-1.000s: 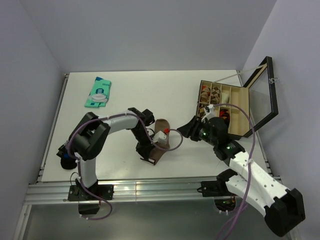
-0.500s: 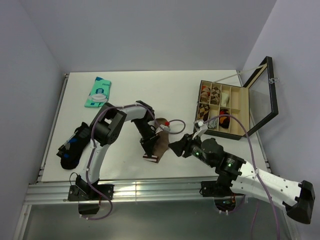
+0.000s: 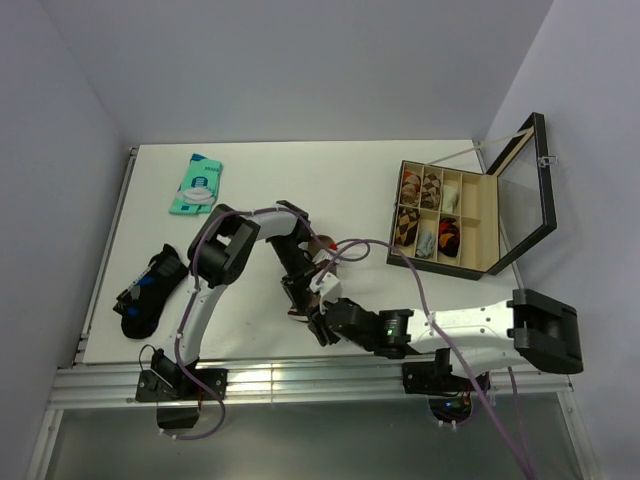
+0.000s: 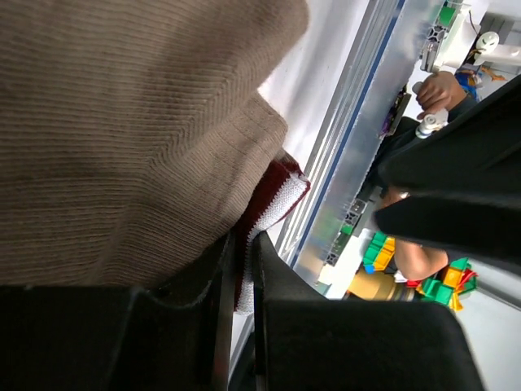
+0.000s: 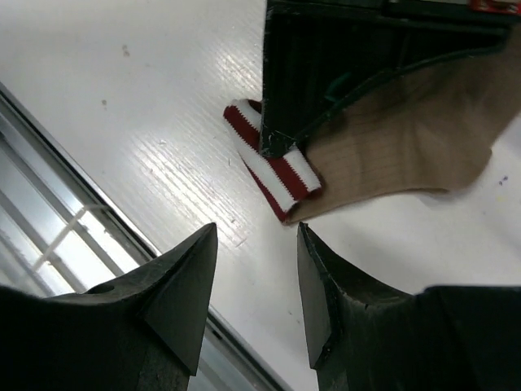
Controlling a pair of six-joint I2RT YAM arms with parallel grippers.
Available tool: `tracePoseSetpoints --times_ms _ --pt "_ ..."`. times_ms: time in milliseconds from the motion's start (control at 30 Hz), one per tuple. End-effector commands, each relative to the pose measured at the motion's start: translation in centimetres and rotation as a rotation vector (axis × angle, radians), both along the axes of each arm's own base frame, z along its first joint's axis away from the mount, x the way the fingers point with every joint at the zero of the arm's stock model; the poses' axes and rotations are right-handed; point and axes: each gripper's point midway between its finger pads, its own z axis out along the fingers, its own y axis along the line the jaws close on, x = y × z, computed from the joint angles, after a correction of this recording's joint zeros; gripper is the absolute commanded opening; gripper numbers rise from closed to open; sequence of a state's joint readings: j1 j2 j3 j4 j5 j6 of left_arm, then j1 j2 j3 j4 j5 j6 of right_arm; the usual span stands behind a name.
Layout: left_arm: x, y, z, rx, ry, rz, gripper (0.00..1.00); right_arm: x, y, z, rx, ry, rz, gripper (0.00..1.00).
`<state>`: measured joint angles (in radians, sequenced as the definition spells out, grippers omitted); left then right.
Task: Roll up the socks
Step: Roll the sock at the center of the board.
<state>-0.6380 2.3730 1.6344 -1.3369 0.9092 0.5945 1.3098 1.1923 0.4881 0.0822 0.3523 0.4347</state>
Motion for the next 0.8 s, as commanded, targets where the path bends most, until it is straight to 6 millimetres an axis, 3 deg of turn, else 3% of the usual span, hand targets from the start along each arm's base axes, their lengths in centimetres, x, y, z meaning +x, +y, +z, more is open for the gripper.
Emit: tracePoseSetpoints --times_ms 0,333,767 --pt "1.7 0.5 -3.1 0.040 -0.114 -0.051 0.04 1.3 2.4 1.9 0.003 -0.120 0.043 0.51" --pt "1.5 0.8 -3.6 0.064 -0.088 -0.057 0.06 1.6 5.1 0.2 -0.153 -0.173 0.135 0.51" --pt "1.2 1.1 -3.1 0.058 -0.077 -0.077 0.10 3.2 3.7 -3.5 -0.391 -0.208 0.069 0.49"
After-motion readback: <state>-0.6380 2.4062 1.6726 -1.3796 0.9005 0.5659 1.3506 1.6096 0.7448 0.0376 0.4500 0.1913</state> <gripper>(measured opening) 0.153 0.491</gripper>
